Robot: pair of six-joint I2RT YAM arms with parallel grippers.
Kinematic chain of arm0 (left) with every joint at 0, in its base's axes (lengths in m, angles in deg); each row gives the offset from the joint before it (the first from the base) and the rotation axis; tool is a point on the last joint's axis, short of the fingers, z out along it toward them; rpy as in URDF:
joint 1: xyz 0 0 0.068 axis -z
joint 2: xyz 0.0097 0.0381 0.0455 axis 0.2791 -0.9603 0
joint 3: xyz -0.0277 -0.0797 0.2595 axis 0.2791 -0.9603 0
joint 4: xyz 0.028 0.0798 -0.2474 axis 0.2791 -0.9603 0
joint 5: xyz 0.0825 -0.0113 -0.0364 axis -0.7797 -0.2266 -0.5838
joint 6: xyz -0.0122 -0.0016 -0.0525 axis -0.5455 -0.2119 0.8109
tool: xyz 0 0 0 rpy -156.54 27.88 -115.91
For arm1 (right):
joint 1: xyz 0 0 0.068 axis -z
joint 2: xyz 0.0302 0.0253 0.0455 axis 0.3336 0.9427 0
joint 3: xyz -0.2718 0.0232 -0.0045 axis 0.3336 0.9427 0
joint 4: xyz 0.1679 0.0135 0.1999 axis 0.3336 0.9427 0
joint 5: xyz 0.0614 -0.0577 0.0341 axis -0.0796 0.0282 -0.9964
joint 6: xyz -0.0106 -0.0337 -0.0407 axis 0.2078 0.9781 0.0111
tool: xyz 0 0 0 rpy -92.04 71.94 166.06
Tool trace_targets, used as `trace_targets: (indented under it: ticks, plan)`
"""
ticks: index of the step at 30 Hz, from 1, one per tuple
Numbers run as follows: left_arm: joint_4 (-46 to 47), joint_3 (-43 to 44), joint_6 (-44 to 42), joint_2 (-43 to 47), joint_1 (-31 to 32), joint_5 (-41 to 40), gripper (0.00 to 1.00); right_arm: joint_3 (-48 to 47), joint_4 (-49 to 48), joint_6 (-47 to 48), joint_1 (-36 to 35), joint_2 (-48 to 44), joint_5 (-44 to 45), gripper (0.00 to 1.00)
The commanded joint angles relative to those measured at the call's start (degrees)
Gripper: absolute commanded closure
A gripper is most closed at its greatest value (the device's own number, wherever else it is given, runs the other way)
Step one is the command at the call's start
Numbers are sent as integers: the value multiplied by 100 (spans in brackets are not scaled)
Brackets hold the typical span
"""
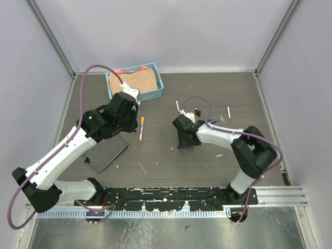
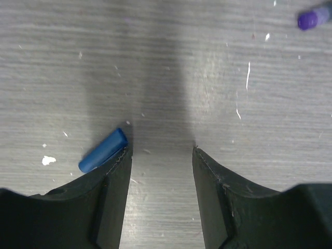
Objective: Insert the pens into the pen caps
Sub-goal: Insert the pen cap onto the pen.
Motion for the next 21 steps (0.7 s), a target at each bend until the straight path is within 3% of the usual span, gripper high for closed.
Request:
trace_targets:
  ticks: [1,9,15,21]
  plan:
    - [132,135,-99,47,-26,-95,100,-295,-152,205,59,395,103,44]
    - [79,156,-159,4,-21,-119,100,-659,-231,255,76,564,165,45]
    - [-15,179,-302,-113,-30,-174,100,-409,-304,-93,70,-182,409,45]
    - [-43,246,-417,-275,-46,-26,100,-179,-475,-547,-99,-615,-210,44]
